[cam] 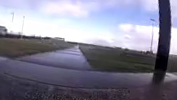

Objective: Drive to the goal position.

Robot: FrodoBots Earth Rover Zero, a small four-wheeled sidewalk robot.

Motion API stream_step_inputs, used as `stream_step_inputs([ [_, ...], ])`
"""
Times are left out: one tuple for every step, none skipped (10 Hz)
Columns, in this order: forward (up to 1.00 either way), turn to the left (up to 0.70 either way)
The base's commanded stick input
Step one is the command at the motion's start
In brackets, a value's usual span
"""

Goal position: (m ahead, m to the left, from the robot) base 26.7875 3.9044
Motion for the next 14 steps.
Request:
stream_step_inputs([
  [0.00,0.98],
  [0.00,1.00],
  [0.00,0.65],
  [0.00,0.27],
  [0.00,0.03],
  [0.00,0.00],
  [0.00,0.22],
  [0.00,0.85],
  [0.00,1.00],
  [0.00,0.78],
  [0.00,0.31],
  [0.00,0.06],
  [0.00,0.00],
  [0.00,0.58],
])
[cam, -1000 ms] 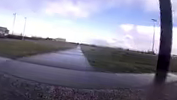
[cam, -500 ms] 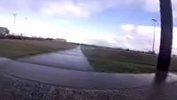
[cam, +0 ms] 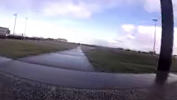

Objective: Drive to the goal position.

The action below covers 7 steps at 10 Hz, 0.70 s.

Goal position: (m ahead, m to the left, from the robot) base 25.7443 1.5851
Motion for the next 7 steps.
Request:
stream_step_inputs([
  [0.00,0.87],
  [0.00,1.00],
  [0.00,1.00],
  [0.00,1.00],
  [0.00,1.00],
  [0.00,1.00],
  [0.00,1.00],
])
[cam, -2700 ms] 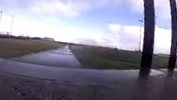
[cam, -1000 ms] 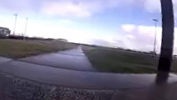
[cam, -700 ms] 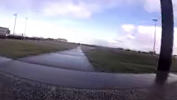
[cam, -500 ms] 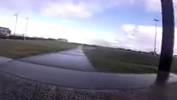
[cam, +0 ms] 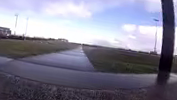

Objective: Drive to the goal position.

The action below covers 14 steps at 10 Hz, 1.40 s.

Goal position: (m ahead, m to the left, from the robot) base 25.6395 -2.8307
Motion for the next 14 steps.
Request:
stream_step_inputs([
  [0.00,1.00],
  [0.00,1.00],
  [0.00,1.00],
  [0.00,1.00],
  [0.00,1.00],
  [0.00,1.00],
  [0.00,1.00],
  [0.00,1.00],
  [0.00,1.00],
  [0.00,0.00],
  [0.00,0.00],
  [0.64,0.00],
  [1.00,0.00],
  [1.00,0.00],
])
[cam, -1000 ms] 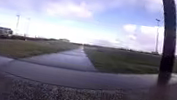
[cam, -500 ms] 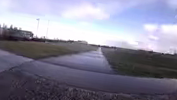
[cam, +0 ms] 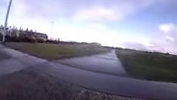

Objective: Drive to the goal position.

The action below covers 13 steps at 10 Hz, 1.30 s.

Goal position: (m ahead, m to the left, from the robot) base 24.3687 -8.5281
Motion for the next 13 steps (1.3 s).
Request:
stream_step_inputs([
  [1.00,0.00],
  [1.00,0.00],
  [1.00,0.00],
  [1.00,0.00],
  [1.00,0.00],
  [1.00,0.00],
  [1.00,0.00],
  [1.00,0.00],
  [1.00,0.00],
  [1.00,0.00],
  [1.00,0.00],
  [1.00,0.00],
  [1.00,-0.05],
])
